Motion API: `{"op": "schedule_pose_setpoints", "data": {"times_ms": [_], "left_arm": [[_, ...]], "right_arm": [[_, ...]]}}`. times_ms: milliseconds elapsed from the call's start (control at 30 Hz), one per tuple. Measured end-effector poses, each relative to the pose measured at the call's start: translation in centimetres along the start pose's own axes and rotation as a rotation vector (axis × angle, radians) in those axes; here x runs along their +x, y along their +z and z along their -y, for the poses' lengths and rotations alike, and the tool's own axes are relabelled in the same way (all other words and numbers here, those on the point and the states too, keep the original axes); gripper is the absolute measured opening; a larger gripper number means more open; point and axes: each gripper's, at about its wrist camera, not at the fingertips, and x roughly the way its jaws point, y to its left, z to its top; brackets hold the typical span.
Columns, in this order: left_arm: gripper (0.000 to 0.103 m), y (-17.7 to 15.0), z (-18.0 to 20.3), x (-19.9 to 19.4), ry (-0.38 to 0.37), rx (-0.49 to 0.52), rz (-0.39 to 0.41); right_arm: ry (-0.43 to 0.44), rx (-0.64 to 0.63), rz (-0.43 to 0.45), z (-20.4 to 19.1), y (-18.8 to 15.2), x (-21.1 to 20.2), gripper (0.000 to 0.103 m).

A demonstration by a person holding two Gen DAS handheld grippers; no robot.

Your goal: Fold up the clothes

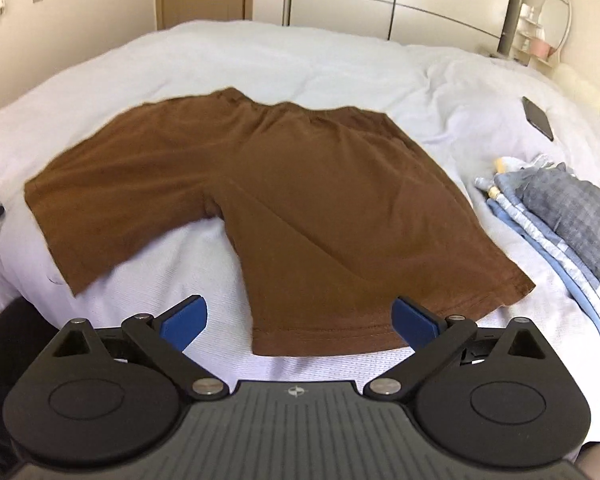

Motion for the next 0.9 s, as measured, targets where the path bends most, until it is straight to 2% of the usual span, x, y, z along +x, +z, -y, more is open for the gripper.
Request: {"op": "schedule_pose_setpoints", "data": {"times_ms": [67,167,300,500,900], "left_arm": [[0.095,0.2,1.2,-0.2,-0.013,0.021,0.001],[0.101,0.7,2.4,-0.5,-0.028,0.037,-0.006],[0.102,1.2,2.6,-1.3,-0.025,0.023,-0.004],[0.102,1.2,3.6,-2.0,-0.005,0.107,0.035],[0.102,0.7,2.7,-2.2,0.006,0.068,0.012]], "right_arm": [[-0.012,0.001,0.001,-0.3,0.3,-0.6,0.101],[-0.027,0.027,-0.011,-0.6,0.6,-1.5,0.101],[-0.054,0.029,-0.025,-1.1,0.8,-2.4,0.101],[-0.065,0.057,-0.023,-1.3,1.1,-3.6,0.101],[-0.096,0.084,-0.015,-1.3,1.0,-4.1,0.103]]}}
